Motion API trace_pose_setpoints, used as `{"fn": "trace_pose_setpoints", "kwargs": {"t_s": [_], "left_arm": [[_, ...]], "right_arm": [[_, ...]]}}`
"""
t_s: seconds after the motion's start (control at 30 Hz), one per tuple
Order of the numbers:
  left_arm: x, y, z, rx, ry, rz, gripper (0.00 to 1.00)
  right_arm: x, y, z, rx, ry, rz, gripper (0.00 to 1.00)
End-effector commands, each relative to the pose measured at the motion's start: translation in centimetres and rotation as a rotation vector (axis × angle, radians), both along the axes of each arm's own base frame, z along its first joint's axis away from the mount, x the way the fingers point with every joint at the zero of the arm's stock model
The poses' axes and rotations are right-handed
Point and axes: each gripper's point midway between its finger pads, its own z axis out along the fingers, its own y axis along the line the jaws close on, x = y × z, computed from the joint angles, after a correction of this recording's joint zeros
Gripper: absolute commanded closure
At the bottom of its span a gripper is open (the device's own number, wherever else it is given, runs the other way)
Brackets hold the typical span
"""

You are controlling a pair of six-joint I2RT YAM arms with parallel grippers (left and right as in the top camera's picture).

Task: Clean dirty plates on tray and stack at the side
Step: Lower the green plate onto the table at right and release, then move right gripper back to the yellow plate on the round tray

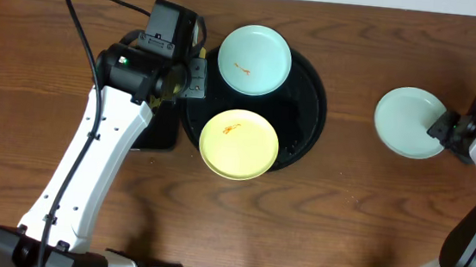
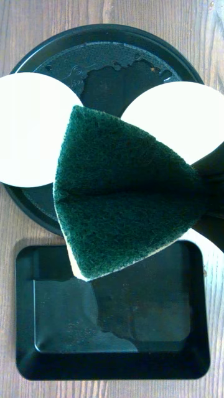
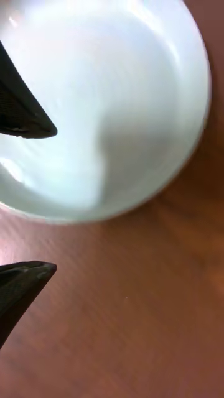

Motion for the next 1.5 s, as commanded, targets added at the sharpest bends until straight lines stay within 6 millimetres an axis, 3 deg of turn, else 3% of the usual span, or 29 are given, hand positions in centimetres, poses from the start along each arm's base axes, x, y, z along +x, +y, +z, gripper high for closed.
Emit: {"fn": "trace_pose_setpoints", "kwargs": {"t_s": [0.0, 0.07, 0.2, 0.3, 0.47, 0.57, 0.67, 0.93, 1.2, 1.33, 1.47], "left_arm": [[-0.1, 0.3, 0.0, 0.013, -0.001, 0.010, 0.92], [-0.1, 0.3, 0.0, 0.013, -0.001, 0.010, 0.92], [-0.3, 0.4, -0.1, 0.016, 0.008, 0.010, 0.93], [-0.5, 0.5, -0.3, 0.019, 0.020, 0.010, 0.92], [-0.8, 0.5, -0.4, 0.023, 0.031, 0.010, 0.92], [-0.8, 0.5, -0.4, 0.023, 0.031, 0.010, 0.92], [-0.8, 0.5, -0.4, 0.023, 0.031, 0.010, 0.92], [-0.9, 0.6, -0.5, 0.024, 0.034, 0.010, 0.92], [-0.9, 0.6, -0.5, 0.024, 0.035, 0.010, 0.92], [-1.0, 0.6, -0.6, 0.026, 0.041, 0.010, 0.92], [-1.0, 0.6, -0.6, 0.026, 0.041, 0.010, 0.92]], "right_arm": [[2.6, 4.5, 0.9, 0.162, -0.114, 0.286, 0.40], [3.5, 7.2, 1.7, 0.219, -0.175, 0.428, 0.40], [4.3, 10.2, 1.9, 0.183, -0.183, 0.591, 0.43], [5.0, 12.4, 1.9, 0.117, -0.169, 0.679, 0.59], [5.6, 14.5, 1.4, -0.060, -0.100, 0.732, 0.65], [5.9, 16.8, 1.5, -0.102, -0.099, 0.821, 0.82], [6.2, 18.7, 1.8, -0.111, -0.120, 0.866, 0.85], [6.3, 18.9, 1.0, -0.157, -0.088, 0.865, 0.98], [6.0, 18.2, -3.9, -0.149, 0.019, 0.854, 0.99], [6.0, 16.2, -3.8, -0.244, 0.064, 0.790, 0.99], [6.1, 15.9, -3.1, -0.247, 0.048, 0.752, 0.98]]}}
